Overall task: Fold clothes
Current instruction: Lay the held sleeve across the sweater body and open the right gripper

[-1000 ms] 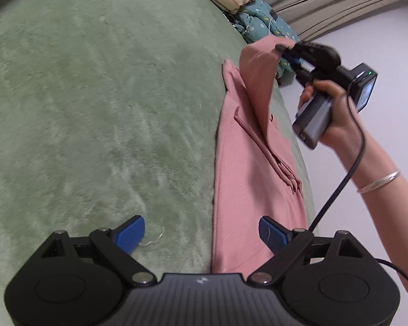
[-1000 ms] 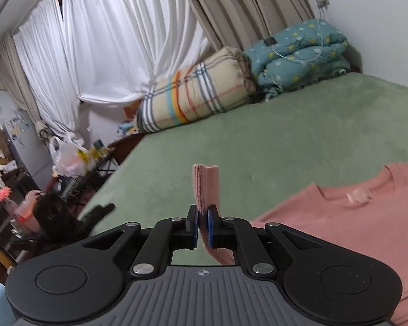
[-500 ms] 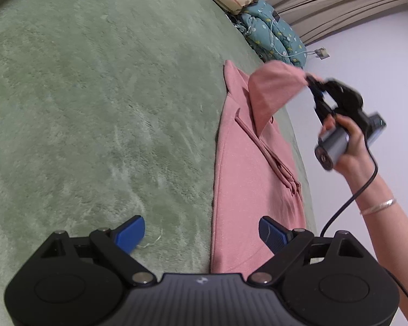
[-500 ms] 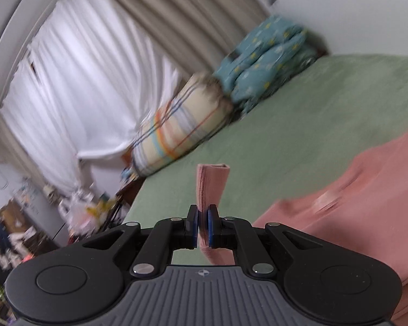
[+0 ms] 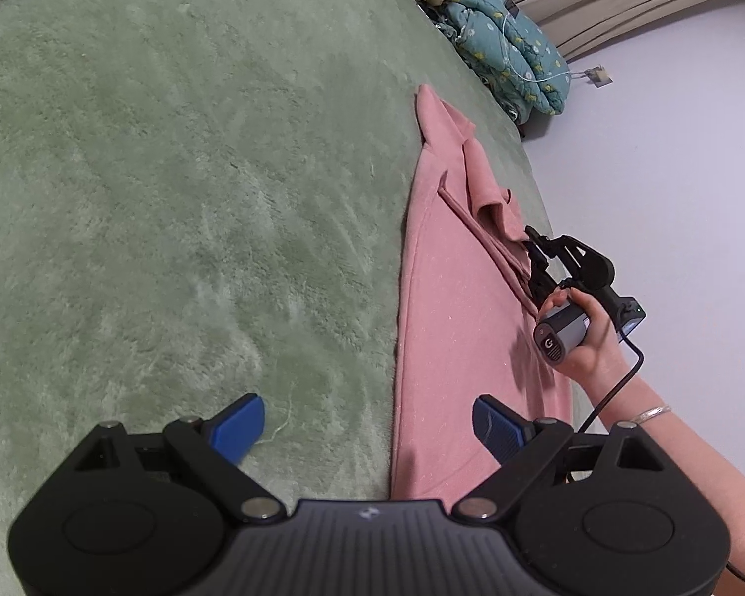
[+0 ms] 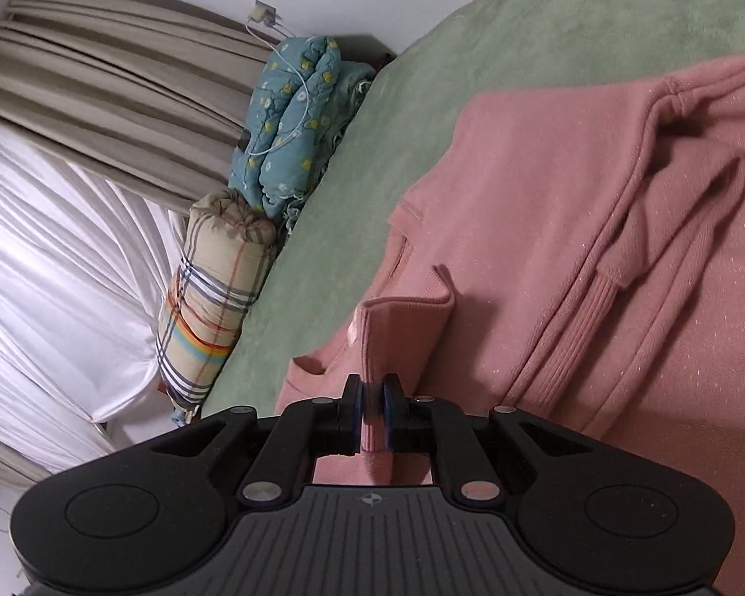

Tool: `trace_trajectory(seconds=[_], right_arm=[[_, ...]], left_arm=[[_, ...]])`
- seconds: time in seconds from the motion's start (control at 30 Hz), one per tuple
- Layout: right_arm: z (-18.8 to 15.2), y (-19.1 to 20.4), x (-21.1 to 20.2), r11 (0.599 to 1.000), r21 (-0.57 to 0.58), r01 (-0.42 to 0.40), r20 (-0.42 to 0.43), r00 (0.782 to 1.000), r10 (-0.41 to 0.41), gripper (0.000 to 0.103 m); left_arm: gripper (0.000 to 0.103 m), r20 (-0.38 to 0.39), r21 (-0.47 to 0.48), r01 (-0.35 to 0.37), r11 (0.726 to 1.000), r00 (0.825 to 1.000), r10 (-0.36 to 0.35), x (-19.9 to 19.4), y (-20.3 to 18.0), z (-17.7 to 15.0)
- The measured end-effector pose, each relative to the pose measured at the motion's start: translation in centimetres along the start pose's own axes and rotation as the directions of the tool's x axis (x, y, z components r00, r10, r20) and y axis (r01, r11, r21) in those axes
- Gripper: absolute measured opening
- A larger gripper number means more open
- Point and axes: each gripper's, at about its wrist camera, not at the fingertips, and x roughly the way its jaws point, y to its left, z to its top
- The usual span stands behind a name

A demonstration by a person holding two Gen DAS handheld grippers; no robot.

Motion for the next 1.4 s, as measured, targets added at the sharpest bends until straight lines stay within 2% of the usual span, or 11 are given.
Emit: trace_trajectory(seconds=[0.13,0.27,0.37,0.5,0.6,0.63,0.73,0.87,1.0,1.3,1.4], right_arm=[[0.6,0.0,0.5,0.999,0.034,0.032,0.026,0.999,-0.033,0.022],[-0.1,2.9,1.5,0.997,-0.067,0.026,-0.025,0.999,-0.027,0.008],[-1.8,7.5,2.8,0.985,-0.16,-0.072,-0.109,0.993,0.055,0.008],[-4.8,14.5,4.5,0.952,-0.197,-0.235,-0.231,0.955,0.188,0.008],[-7.4,18.5,5.3,0.913,-0.273,-0.303,-0.306,0.927,0.216,0.008],[-7.8,18.8,5.5,0.908,-0.298,-0.295,-0.311,0.929,0.2,0.008],[-8.2,18.4,5.9,0.91,-0.33,-0.249,-0.303,0.941,0.147,0.008],[-6.5,14.3,4.7,0.925,-0.342,-0.169,-0.202,0.974,0.103,0.008],[-4.9,10.1,3.6,0.944,-0.316,-0.094,-0.125,0.991,0.056,0.008],[-4.7,5.2,3.8,0.959,-0.28,-0.042,-0.133,0.991,0.005,0.013],[-4.8,5.6,3.9,0.938,-0.344,-0.037,-0.117,0.993,-0.004,0.013]], left_arm=[[0.09,-0.002,-0.009,0.003,1.0,1.0,-0.003,0.1,0.1,0.0],[0.09,0.0,-0.022,0.016,1.0,1.0,-0.016,-0.1,0.4,0.1],[0.09,-0.001,-0.023,0.023,0.999,1.0,-0.023,0.0,0.4,0.2],[0.09,0.004,-0.032,0.037,0.999,0.999,-0.037,-0.2,0.6,0.3],[0.09,0.007,-0.04,0.045,0.998,0.999,-0.045,-0.3,0.9,0.3],[0.09,0.009,-0.045,0.048,0.998,0.999,-0.047,-0.5,1.1,0.3],[0.09,0.022,-0.052,0.051,0.997,0.999,-0.05,-1.0,1.2,0.3],[0.09,0.019,-0.043,0.053,0.998,0.998,-0.052,-1.1,1.3,0.2],[0.09,0.013,-0.046,0.059,0.997,0.998,-0.059,-0.6,1.4,0.1],[0.09,0.002,-0.031,0.046,0.998,0.999,-0.046,-0.4,1.0,0.2],[0.09,-0.001,-0.027,0.041,0.999,0.999,-0.041,-0.4,1.0,0.2]])
